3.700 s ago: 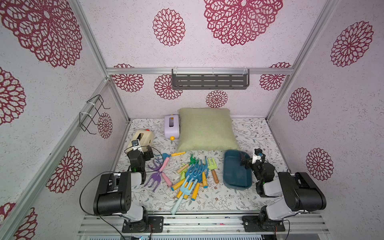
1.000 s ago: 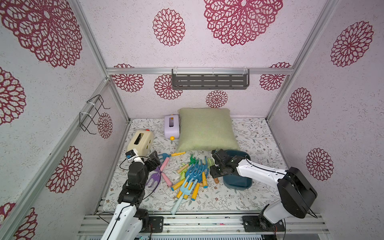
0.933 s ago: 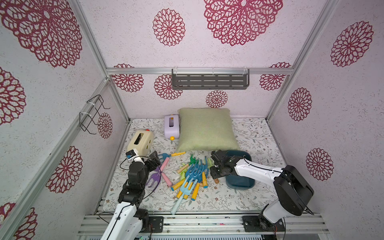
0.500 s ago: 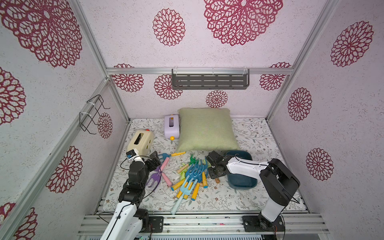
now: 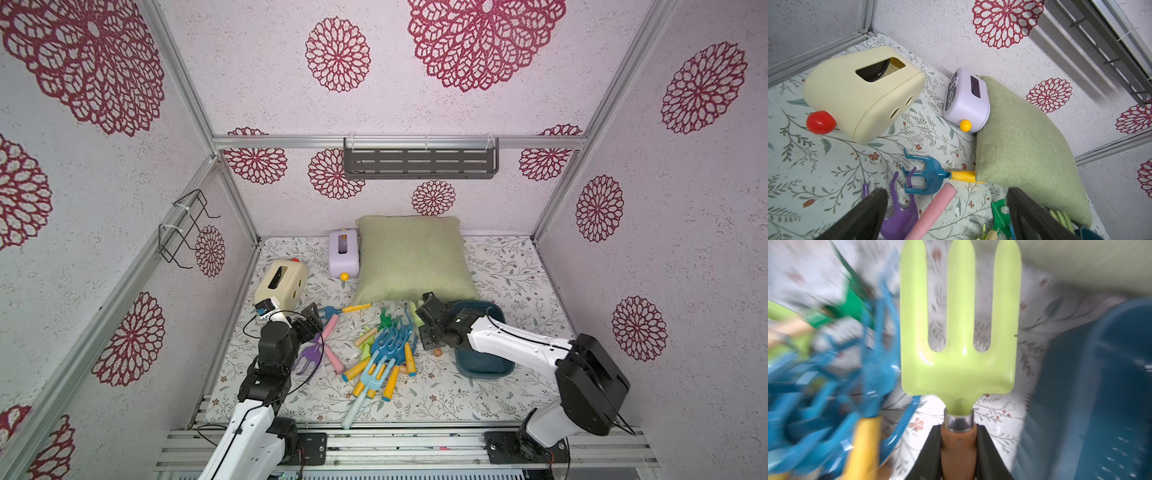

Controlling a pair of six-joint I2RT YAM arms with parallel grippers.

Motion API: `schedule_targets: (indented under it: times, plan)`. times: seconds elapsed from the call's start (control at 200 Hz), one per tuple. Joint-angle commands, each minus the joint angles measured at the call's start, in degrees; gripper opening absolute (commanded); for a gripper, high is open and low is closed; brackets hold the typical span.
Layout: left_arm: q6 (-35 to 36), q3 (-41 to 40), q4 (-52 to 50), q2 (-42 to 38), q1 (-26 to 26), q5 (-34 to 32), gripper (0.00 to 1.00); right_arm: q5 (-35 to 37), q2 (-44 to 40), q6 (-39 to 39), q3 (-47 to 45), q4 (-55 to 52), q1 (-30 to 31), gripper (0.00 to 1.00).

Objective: Put the rake into the storage box
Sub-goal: Pick up the rake at the center of the board, then place the rake in the storage box.

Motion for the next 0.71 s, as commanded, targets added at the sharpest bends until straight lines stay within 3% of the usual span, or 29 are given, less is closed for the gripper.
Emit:
schedule_targets:
  times: [0.0, 0.38, 0.56, 0.7]
  plan:
    - [0.1, 1.6, 2.2, 1.5, 0.1, 2.2, 0.98, 2.4, -7.6, 2.2, -1.4, 0.5, -0.3, 0.12]
    - [0.4, 4.0, 3.1, 10.6, -0.2, 4.2, 0.97, 0.0, -23.9, 1.5, -12.5, -4.4, -14.2, 0.12]
    - [-0.4, 4.9, 3.1, 13.6, -1.7, 3.4, 0.97, -1.8, -24.7, 2.2, -16.9, -2.9, -16.2, 0.13]
    - [-2.5, 6.7, -2.9, 13.5, -5.2, 0.1, 0.98, -0.7, -22.5, 2.8, -18.7, -1.4, -16.4, 0.16]
